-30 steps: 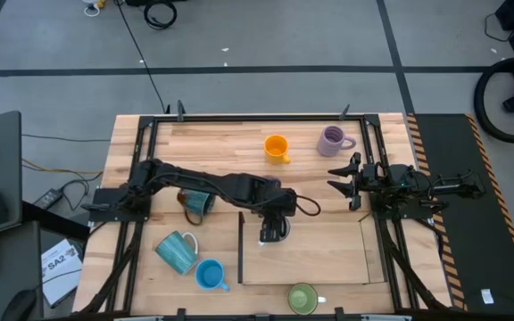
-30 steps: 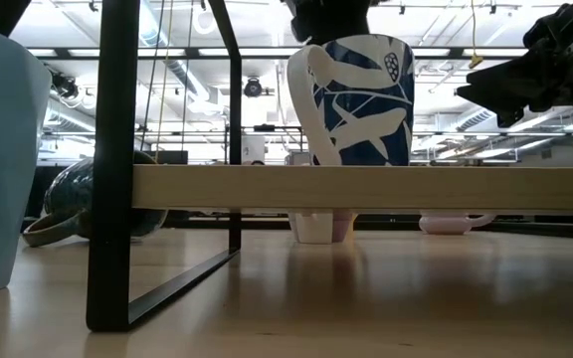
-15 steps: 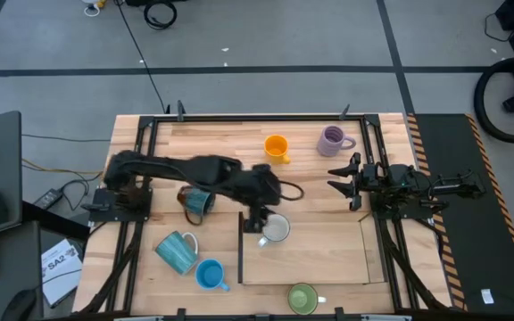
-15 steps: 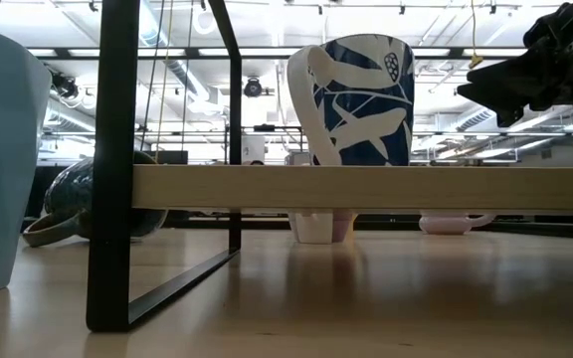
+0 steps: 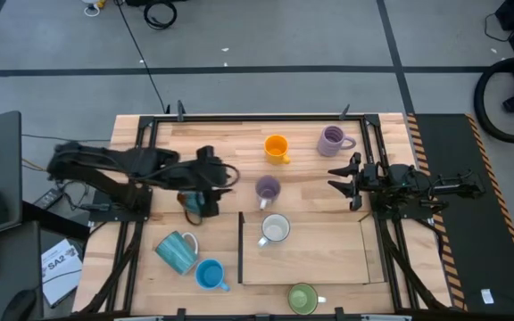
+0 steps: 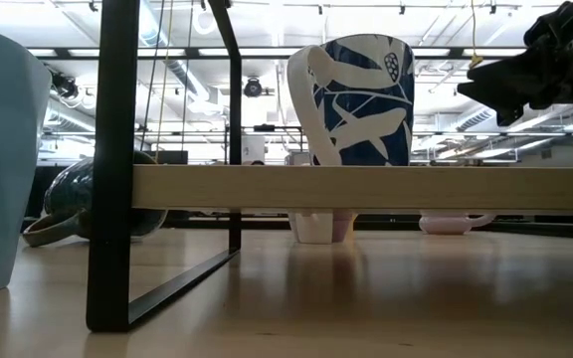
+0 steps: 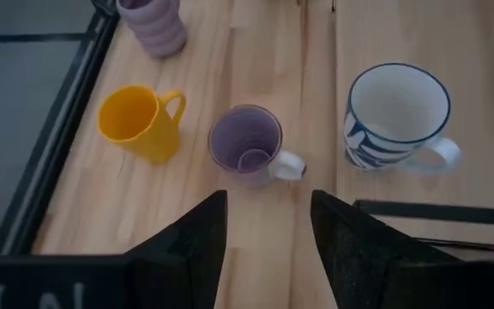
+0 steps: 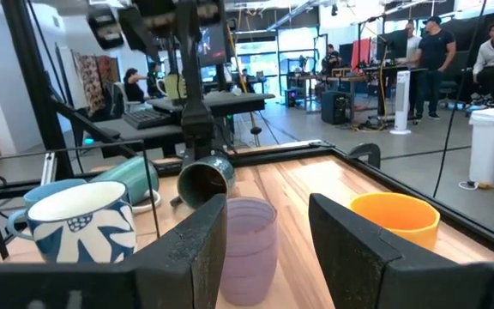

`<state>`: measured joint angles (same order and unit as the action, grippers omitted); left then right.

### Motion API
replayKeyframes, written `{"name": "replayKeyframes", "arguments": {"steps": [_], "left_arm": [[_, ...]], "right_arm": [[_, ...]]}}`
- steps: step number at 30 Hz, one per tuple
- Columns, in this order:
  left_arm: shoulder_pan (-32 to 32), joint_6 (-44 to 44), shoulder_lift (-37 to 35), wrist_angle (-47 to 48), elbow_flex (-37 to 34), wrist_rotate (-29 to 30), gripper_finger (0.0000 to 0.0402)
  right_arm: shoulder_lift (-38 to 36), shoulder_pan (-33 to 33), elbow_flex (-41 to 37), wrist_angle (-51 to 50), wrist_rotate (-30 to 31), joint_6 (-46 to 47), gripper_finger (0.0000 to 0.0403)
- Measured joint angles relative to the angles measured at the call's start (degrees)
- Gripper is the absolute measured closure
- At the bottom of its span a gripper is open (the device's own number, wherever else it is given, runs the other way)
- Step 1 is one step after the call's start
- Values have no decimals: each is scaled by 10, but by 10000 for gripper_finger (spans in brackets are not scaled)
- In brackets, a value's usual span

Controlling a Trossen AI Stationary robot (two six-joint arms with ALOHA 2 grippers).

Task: Place coffee mugs
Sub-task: Put the white mug on the shelf

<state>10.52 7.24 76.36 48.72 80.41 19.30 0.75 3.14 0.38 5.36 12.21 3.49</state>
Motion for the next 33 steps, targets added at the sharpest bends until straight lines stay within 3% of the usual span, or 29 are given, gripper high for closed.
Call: {"name": "replayKeyframes", "arguments": {"steps": [9,17,24,33], "left_arm": [[0,57,-165,-183,-255,4,225],[0,89,-240,-299,-417,12,225],[-1,91,-247,-386,-489,20,225],[-1,90,-247,-419,-508,21,225]], "right_arm": [[5,0,0,96,0,71,231],[21,0,31,137,0,99,231],[99,1,116,135,0,96,231],[282,1,283,57,-3,101,231]]}}
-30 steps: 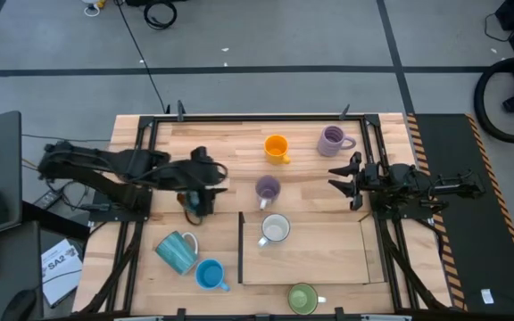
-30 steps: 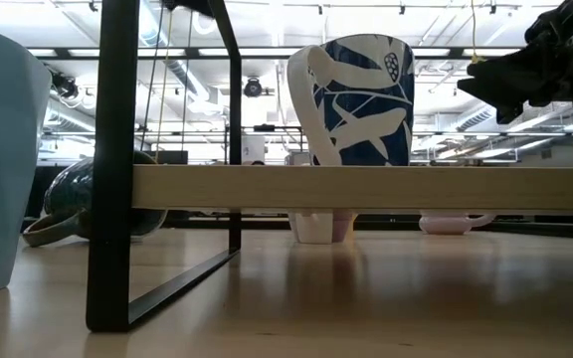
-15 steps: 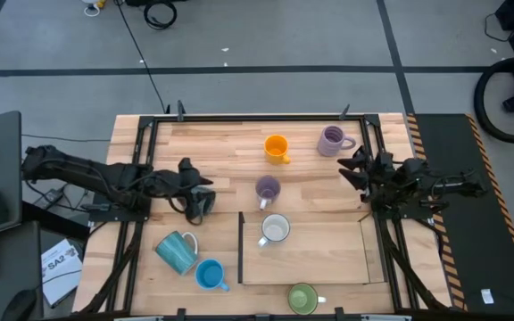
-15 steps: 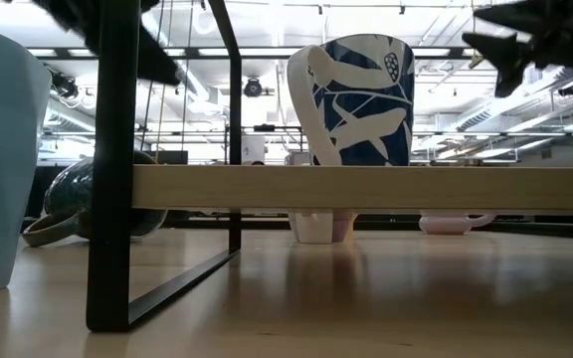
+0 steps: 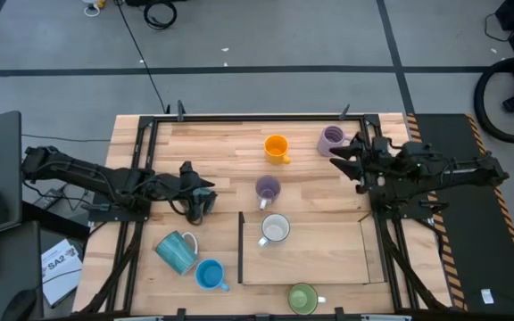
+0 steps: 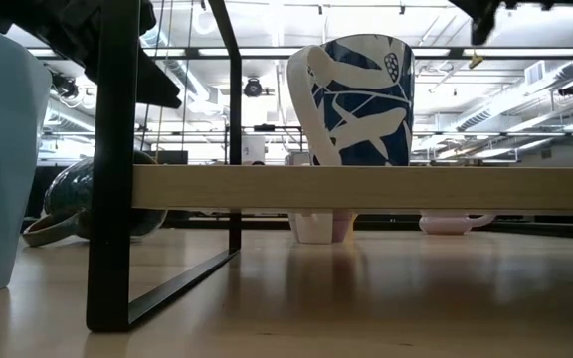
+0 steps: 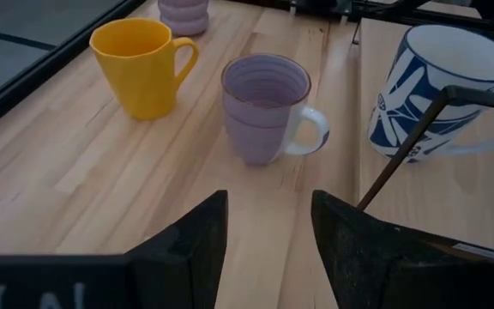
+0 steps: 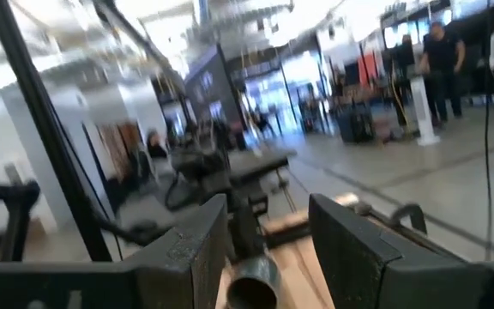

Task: Place coffee mugs
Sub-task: Put the white mug on the shelf

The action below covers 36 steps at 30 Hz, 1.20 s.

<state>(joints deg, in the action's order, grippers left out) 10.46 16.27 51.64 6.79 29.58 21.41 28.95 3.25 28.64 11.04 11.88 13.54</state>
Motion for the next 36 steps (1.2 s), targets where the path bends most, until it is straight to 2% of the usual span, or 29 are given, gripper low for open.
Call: {"name": "replayKeyframes", "arguments": {"steps": [9,15,19,36], "left_arm": [[0,0,0,-3,0,0,225],[0,0,0,-2,0,0,225],[0,0,0,-2,0,0,225],[0,1,1,-2,0,0,225]], "right_arm": [[175,0,185,-156,-5,43,231],[264,0,255,-186,-73,48,231],[309,0,278,-184,-104,48,231],[423,0,282,-185,-148,48,231]]}}
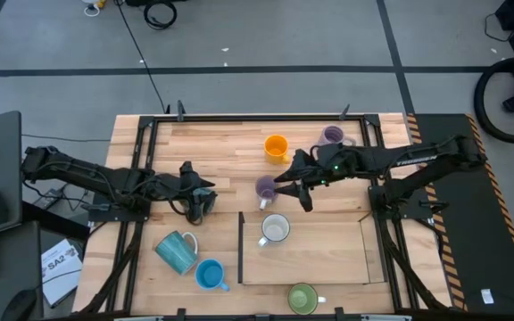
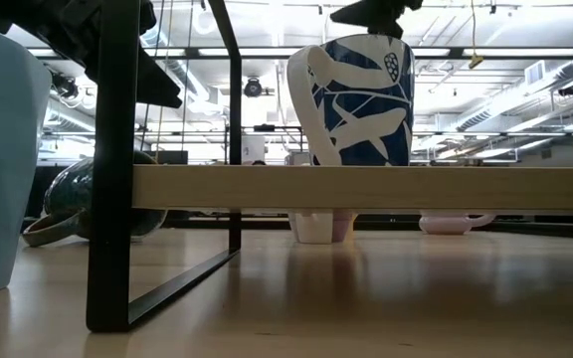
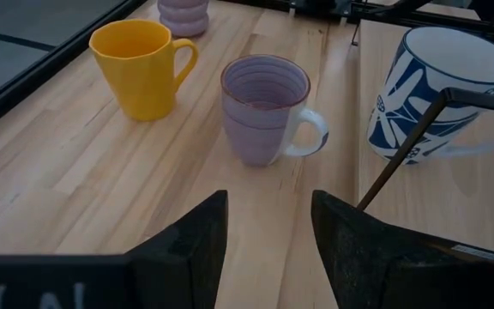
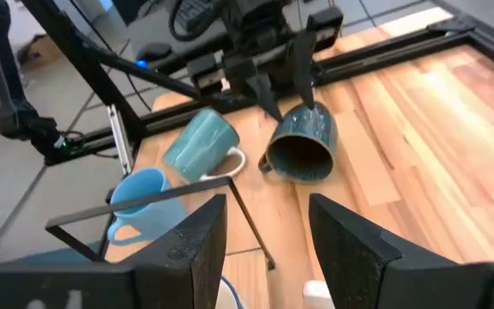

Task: Place coffee mugs
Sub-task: Put the white mug on the shelf

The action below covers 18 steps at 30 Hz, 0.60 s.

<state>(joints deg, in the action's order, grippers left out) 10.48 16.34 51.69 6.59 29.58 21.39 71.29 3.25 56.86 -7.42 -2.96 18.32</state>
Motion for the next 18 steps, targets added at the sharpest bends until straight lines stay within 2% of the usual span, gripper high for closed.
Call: {"name": "replayKeyframes", "arguments": {"steps": [8,18], "left_arm": [[0,0,0,0,0,0,225],[0,0,0,-1,0,0,225]], "right_arm": [[25,1,1,4,-7,0,231],[65,21,0,-3,-71,1,231]]}}
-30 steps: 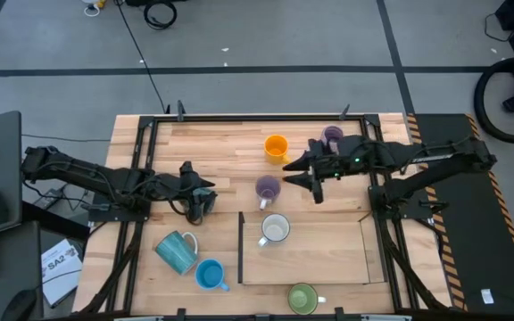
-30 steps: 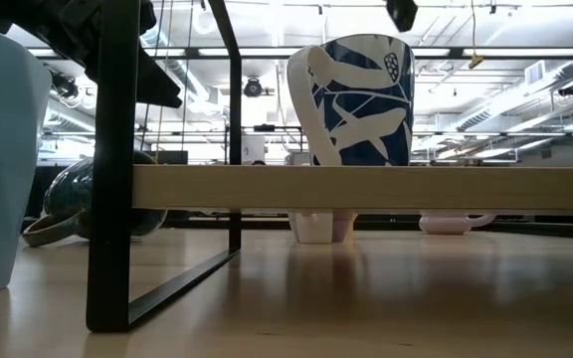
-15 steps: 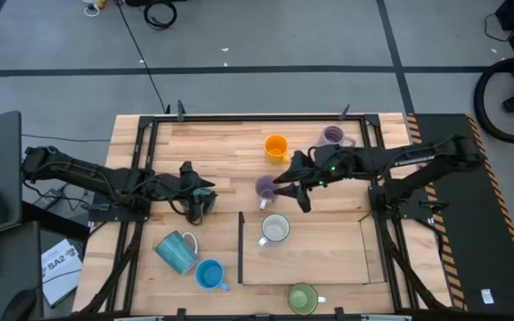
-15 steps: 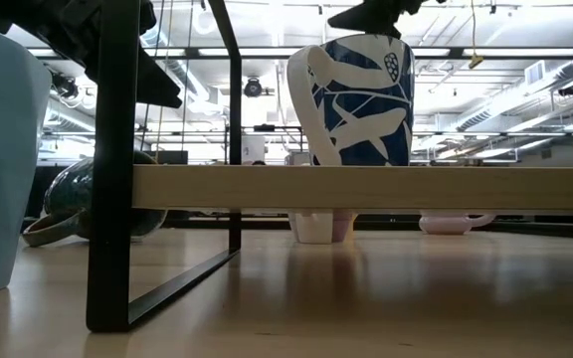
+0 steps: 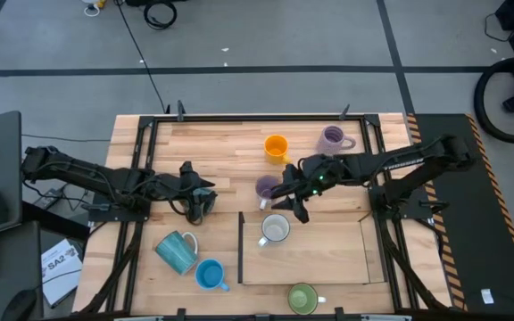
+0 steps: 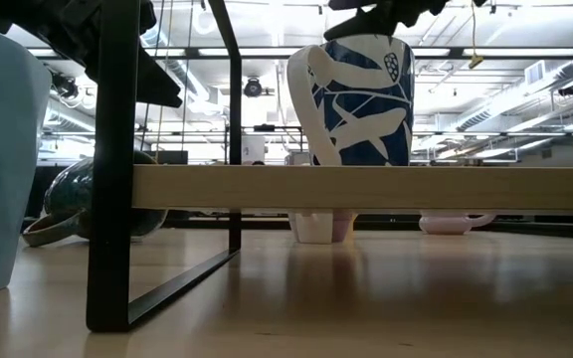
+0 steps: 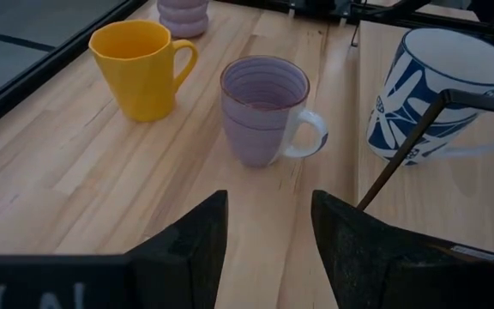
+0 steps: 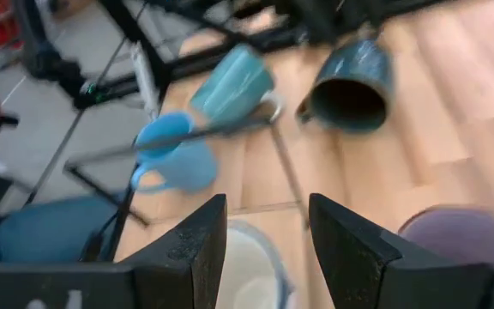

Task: Place coffee mugs
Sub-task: Put the white mug on the shelf

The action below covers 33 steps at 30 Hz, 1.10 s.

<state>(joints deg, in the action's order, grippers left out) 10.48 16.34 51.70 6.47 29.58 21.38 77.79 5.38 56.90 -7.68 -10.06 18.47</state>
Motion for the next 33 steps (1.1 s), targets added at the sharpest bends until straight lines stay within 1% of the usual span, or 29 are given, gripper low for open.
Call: {"name": "replayKeyframes", "arguments": {"steps": [4,12,16,22,33], "left_arm": [[0,0,0,0,0,0,225],[0,0,0,0,0,0,225],[0,0,0,0,0,0,225],[0,0,0,-2,0,0,225],[0,0,0,-4,0,0,225]], "right_arm": [[24,16,0,4,-16,-1,231],[63,26,0,4,-15,-5,231],[70,26,-1,7,-13,-8,231],[73,26,-1,2,13,-56,231],[75,26,-1,-40,14,-45,231]]}}
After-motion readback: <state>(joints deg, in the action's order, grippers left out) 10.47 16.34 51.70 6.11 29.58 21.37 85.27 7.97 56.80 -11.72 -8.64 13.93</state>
